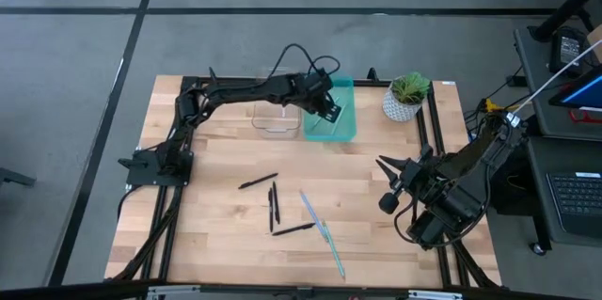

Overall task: Sort pens & pencils
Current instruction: Put the light blue pencil into the light blue bin

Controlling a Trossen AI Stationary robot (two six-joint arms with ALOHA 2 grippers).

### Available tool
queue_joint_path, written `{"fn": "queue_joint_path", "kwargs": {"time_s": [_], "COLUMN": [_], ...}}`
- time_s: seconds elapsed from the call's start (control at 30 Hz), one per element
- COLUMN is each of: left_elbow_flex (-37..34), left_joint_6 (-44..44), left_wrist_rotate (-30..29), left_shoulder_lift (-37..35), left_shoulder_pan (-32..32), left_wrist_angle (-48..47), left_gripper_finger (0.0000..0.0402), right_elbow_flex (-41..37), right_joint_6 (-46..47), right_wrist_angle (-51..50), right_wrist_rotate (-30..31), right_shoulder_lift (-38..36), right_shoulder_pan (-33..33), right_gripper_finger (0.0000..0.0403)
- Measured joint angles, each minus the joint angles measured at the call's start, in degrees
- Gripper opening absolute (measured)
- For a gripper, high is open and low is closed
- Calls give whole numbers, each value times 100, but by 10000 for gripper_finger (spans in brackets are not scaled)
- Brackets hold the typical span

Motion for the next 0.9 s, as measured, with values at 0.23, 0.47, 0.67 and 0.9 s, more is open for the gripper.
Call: {"fn": "queue_joint_path", "kwargs": {"time_s": [0.23, 0.47, 0.67, 0.9], "left_elbow_flex": [1416, 2825, 2993, 2973], "left_joint_6": [917, 1640, 1881, 1585], "left_wrist_rotate": [983, -561, -833, -1245], "left_shoulder_lift": [-35, -41, -375, -922], "left_shoulder_pan": [-110, -449, -810, -954], "left_wrist_angle": [-1040, -3663, -4838, -5778], "left_gripper_finger": [85, 89, 91, 87], "right_elbow_flex": [-1, -1, -1, 644], "right_joint_6": [-18, -1, -357, -1648], "right_wrist_angle": [-2, 14, 141, 286], "right_wrist_rotate": [0, 1, -585, -1324], "right_shoulder_lift": [0, 0, 0, 7], "right_shoulder_pan": [0, -26, -388, -965], "right_gripper_finger": [58, 58, 80, 178]}}
